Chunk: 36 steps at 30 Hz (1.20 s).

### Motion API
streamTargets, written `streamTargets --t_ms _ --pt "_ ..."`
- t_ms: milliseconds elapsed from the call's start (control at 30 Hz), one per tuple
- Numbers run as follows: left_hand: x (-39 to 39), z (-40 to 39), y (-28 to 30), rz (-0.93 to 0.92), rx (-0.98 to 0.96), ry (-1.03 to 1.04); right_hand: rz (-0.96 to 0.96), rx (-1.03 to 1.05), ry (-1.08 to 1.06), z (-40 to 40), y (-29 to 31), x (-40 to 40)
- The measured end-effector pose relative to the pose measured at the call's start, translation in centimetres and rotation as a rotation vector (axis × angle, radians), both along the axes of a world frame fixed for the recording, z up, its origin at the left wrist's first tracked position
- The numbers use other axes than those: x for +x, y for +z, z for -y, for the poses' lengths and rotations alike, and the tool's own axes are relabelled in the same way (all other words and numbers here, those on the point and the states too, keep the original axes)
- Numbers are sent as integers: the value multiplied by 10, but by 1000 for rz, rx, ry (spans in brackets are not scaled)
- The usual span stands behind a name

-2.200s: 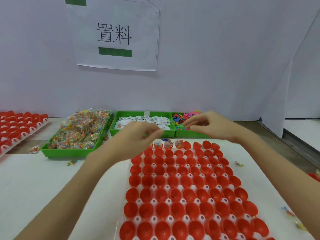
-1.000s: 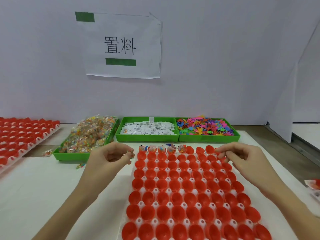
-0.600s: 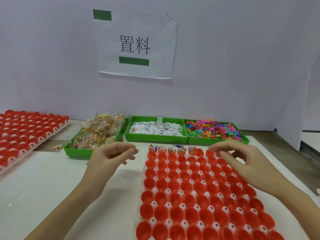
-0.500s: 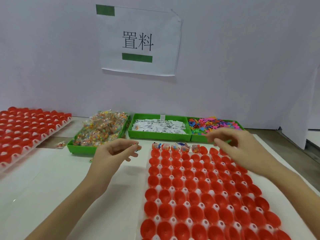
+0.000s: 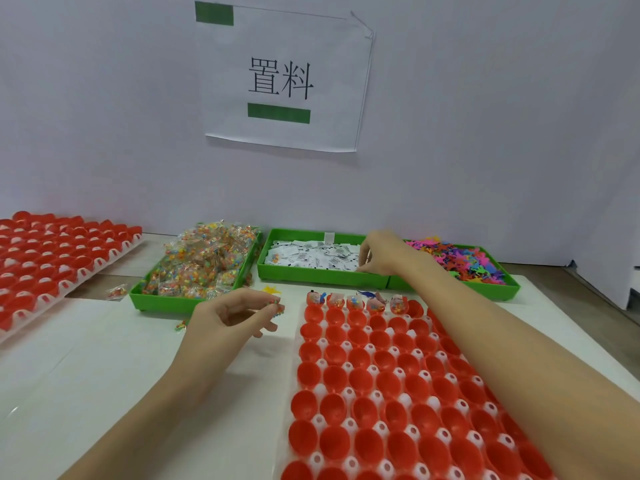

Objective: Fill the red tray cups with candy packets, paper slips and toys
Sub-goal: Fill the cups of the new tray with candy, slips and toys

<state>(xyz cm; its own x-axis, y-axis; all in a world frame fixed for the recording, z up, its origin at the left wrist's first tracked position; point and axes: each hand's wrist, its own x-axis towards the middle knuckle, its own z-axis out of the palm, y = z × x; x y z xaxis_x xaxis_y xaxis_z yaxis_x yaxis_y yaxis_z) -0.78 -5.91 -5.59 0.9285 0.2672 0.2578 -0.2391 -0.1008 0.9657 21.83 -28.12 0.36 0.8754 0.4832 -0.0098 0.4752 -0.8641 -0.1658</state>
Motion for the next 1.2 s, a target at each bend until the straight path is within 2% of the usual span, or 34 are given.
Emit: streamTargets --t_ms 300,433,633,800,1100,1200 --pt "-2 3 3 7 5 -9 45 15 -44 2 -3 -5" --pt "-3 5 4 -3 21 -29 103 112 -53 7 -4 -11" --pt "-5 7 5 -28 40 -45 35 251 11 16 5 -16" --pt "-8 10 11 -30 8 -65 66 483 -1 35 22 -40" --pt "-27 35 32 9 -80 -167 -158 808 123 82 31 -150" --pt "-34 48 37 24 -89 -213 -151 900 115 88 23 -181"
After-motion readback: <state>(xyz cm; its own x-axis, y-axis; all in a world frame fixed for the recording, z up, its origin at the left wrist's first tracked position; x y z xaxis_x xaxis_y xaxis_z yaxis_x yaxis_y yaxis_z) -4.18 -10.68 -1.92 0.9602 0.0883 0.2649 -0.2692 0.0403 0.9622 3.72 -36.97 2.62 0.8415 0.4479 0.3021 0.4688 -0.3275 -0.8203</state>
